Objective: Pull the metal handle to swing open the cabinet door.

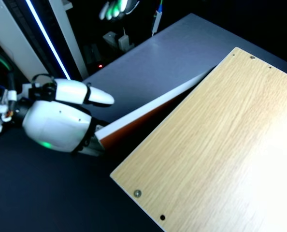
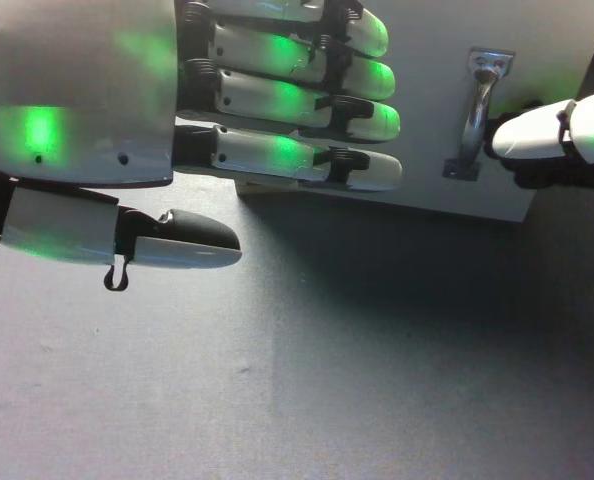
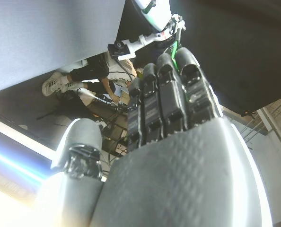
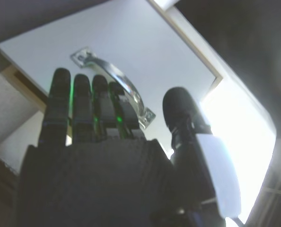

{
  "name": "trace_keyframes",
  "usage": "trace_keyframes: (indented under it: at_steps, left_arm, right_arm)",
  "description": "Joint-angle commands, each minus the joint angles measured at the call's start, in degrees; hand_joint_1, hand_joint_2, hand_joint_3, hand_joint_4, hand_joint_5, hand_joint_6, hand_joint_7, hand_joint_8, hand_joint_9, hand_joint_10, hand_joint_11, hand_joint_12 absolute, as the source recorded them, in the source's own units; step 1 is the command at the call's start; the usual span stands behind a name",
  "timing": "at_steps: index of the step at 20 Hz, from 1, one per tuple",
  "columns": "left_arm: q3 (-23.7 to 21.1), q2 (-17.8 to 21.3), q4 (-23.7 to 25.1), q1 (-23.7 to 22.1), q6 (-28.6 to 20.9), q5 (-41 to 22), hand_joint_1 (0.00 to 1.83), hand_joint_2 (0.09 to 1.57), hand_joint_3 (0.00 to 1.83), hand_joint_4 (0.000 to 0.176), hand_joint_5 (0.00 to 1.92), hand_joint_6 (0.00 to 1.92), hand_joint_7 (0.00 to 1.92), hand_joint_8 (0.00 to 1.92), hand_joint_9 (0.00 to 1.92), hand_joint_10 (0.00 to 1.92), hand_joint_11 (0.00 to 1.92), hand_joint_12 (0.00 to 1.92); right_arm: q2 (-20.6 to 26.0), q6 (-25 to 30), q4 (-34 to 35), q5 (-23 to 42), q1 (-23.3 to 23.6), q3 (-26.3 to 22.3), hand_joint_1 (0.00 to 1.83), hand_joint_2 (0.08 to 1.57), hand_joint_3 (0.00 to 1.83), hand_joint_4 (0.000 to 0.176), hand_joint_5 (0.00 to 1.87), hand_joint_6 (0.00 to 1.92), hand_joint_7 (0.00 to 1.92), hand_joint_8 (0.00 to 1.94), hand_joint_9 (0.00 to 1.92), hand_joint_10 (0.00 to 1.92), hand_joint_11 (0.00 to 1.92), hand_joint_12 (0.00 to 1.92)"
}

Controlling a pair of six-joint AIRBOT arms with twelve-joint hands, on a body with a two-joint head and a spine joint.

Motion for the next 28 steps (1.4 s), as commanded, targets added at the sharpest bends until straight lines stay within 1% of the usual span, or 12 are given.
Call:
trace_keyframes:
  at_steps: [1, 8, 11, 14, 24, 28]
  left_arm:
    - [0.09, 0.34, -5.45, -0.54, 0.07, -1.20, 0.00, 1.57, 0.05, 0.000, 0.26, 0.00, 0.28, 0.00, 0.26, 0.00, 0.00, 0.59]
    - [0.09, 0.34, -5.45, -0.54, 0.07, -1.20, 0.00, 1.57, 0.05, 0.000, 0.26, 0.00, 0.28, 0.00, 0.26, 0.00, 0.00, 0.57]
    - [0.09, 0.34, -5.45, -0.54, 0.07, -1.20, 0.00, 1.57, 0.05, 0.000, 0.26, 0.00, 0.28, 0.00, 0.26, 0.00, 0.00, 0.60]
    - [0.09, 0.34, -5.45, -0.54, 0.07, -1.20, 0.00, 1.57, 0.04, 0.000, 0.25, 0.00, 0.27, 0.00, 0.25, 0.00, 0.00, 0.58]
    - [0.09, 0.33, -5.45, -0.54, 0.07, -1.20, 0.00, 1.57, 0.04, 0.000, 0.24, 0.00, 0.26, 0.00, 0.25, 0.00, 0.00, 0.58]
    - [0.09, 0.33, -5.45, -0.54, 0.07, -1.20, 0.00, 1.57, 0.06, 0.000, 0.24, 0.00, 0.26, 0.00, 0.23, 0.00, 0.00, 0.54]
  right_arm:
    - [0.93, 0.55, -0.11, 6.67, 0.26, -0.20, 0.00, 1.57, 0.10, 0.000, 0.03, 0.00, 0.05, 0.00, 0.04, 0.00, 0.00, 0.26]
    - [3.07, 0.54, -3.01, 7.14, -1.30, -0.43, 0.00, 1.57, 0.10, 0.000, 0.05, 0.00, 0.06, 0.00, 0.06, 0.00, 0.00, 0.29]
    - [3.90, 0.54, -3.72, 7.60, -1.80, -0.44, 0.00, 1.57, 0.11, 0.000, 0.06, 0.01, 0.07, 0.00, 0.07, 0.00, 0.00, 0.32]
    - [4.77, 0.54, -4.88, 8.28, -2.54, -0.69, 0.00, 1.57, 0.10, 0.000, 0.05, 0.00, 0.06, 0.00, 0.06, 0.00, 0.00, 0.31]
    - [8.44, 0.54, -8.47, 14.30, -7.35, -2.77, 0.00, 1.57, 0.10, 0.000, 0.05, 0.00, 0.07, 0.00, 0.06, 0.00, 0.00, 0.29]
    - [10.19, 0.54, -10.29, 16.33, -8.51, -2.47, 0.00, 1.57, 0.10, 0.000, 0.05, 0.00, 0.07, 0.00, 0.07, 0.00, 0.00, 0.31]
